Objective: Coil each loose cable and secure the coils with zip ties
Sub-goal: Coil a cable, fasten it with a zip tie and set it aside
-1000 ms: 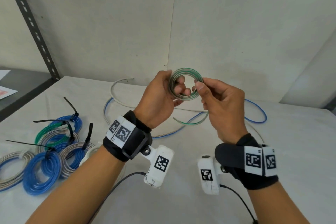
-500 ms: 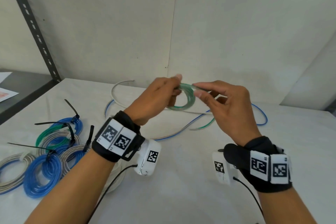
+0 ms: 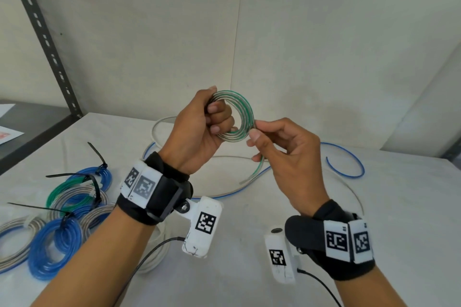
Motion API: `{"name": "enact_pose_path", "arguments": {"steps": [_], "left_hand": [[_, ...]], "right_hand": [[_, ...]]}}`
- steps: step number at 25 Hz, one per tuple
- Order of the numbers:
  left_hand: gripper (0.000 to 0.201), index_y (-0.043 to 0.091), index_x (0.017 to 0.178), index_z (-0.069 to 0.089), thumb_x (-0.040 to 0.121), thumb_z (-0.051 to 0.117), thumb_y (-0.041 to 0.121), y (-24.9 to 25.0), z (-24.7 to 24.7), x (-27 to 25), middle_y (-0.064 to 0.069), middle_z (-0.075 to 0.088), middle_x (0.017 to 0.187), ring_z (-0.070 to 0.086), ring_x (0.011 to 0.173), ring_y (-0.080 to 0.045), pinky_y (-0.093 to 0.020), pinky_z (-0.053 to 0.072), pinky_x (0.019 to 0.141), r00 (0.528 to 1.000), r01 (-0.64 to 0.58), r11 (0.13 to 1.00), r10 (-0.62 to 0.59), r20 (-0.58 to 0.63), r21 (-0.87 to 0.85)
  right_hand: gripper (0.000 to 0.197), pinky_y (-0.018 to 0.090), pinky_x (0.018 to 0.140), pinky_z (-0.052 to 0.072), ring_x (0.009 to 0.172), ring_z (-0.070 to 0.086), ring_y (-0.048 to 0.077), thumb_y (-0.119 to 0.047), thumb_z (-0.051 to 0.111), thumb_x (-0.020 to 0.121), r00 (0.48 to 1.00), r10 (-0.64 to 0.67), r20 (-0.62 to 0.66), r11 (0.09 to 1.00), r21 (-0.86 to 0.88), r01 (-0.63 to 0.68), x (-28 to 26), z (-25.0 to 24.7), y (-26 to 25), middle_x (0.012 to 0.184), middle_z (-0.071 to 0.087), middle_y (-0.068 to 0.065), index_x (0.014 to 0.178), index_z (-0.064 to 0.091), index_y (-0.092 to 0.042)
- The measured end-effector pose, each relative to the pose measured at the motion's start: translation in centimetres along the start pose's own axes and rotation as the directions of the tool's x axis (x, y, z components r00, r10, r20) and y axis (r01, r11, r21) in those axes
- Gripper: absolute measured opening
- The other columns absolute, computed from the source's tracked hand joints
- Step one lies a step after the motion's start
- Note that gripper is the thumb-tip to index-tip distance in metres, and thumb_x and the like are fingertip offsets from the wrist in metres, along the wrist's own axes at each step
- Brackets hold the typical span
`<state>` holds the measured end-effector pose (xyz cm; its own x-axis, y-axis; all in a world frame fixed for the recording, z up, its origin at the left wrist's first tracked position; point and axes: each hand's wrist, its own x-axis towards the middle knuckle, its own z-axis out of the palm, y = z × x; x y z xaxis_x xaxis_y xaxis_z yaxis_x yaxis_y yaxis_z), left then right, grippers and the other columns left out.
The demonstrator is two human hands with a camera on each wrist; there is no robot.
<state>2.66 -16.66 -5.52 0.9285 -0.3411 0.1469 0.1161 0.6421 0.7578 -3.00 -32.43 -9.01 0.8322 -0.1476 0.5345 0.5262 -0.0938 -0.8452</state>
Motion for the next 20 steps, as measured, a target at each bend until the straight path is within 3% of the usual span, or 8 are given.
{"name": "enact_pose_path", "arguments": {"steps": [4, 8, 12, 15, 18, 20], "left_hand": [[0.048, 0.02, 0.058, 0.032, 0.105, 0.034, 0.029, -1.0, 0.5, -0.1, 0.006, 0.021, 0.05, 0.019, 0.048, -0.01, -0.022, 0.024, 0.047, 1.0, -0.021, 0.993, 0.021, -0.003, -0.114], [0.05, 0.02, 0.055, 0.034, 0.105, 0.033, 0.029, -2.1, 1.2, -0.3, 0.006, 0.021, 0.049, 0.02, 0.046, -0.01, -0.02, 0.029, 0.045, 0.999, -0.044, 0.983, 0.04, -0.024, -0.181], [0.051, 0.02, 0.056, 0.034, 0.106, 0.031, 0.03, -2.8, 1.7, -0.4, 0.006, 0.021, 0.05, 0.021, 0.045, -0.011, -0.022, 0.035, 0.049, 0.998, -0.059, 0.986, 0.053, -0.041, -0.158], [0.051, 0.017, 0.058, 0.037, 0.107, 0.03, 0.032, -2.8, 1.3, -0.2, 0.004, 0.024, 0.051, 0.027, 0.046, -0.012, -0.023, 0.041, 0.054, 1.0, -0.002, 0.991, 0.006, 0.028, -0.137], [0.063, 0.013, 0.057, 0.051, 0.106, 0.027, 0.046, -1.5, 0.2, 0.0, -0.001, 0.036, 0.049, 0.046, 0.052, -0.018, -0.027, 0.046, 0.061, 0.979, 0.097, 0.988, -0.116, 0.167, 0.118], [0.068, 0.01, 0.059, 0.057, 0.105, 0.028, 0.051, -0.6, -0.6, 0.0, -0.005, 0.045, 0.049, 0.056, 0.058, -0.024, -0.029, 0.049, 0.067, 0.961, 0.082, 0.915, -0.178, 0.213, 0.396]], "right_hand": [[0.007, 0.027, 0.06, 0.056, 0.075, 0.07, 0.021, -0.008, 0.07, 0.091, 0.995, 0.038, -0.089, 0.993, 0.116, -0.028, -0.5, 1.2, 0.0, 0.084, 0.073, 0.013, 0.098, 0.071, -0.007], [0.015, 0.024, 0.059, 0.054, 0.071, 0.065, 0.014, -0.012, 0.071, 0.088, 0.977, 0.139, -0.16, 0.962, 0.254, -0.096, -0.5, 1.5, 0.1, 0.084, 0.073, 0.009, 0.101, 0.072, -0.004], [0.017, 0.025, 0.055, 0.053, 0.073, 0.069, 0.015, -0.015, 0.08, 0.08, 0.974, 0.06, -0.219, 0.989, 0.143, -0.028, -0.7, 1.6, 0.2, 0.087, 0.078, 0.01, 0.094, 0.072, -0.01], [0.014, 0.023, 0.054, 0.051, 0.066, 0.066, 0.013, -0.012, 0.081, 0.08, 0.977, 0.033, -0.213, 0.996, 0.093, -0.013, -0.1, 0.8, 0.0, 0.083, 0.077, 0.01, 0.09, 0.072, -0.012], [0.02, 0.025, 0.053, 0.05, 0.061, 0.062, 0.015, -0.02, 0.082, 0.071, 0.993, 0.059, -0.102, 0.996, 0.071, -0.052, 0.9, -1.2, -0.8, 0.082, 0.077, 0.013, 0.086, 0.072, -0.012], [0.019, 0.026, 0.052, 0.05, 0.062, 0.062, 0.016, -0.02, 0.082, 0.07, 0.998, 0.058, 0.029, 0.998, 0.001, -0.058, 1.2, -2.4, -1.2, 0.082, 0.077, 0.01, 0.085, 0.074, -0.012]]}}
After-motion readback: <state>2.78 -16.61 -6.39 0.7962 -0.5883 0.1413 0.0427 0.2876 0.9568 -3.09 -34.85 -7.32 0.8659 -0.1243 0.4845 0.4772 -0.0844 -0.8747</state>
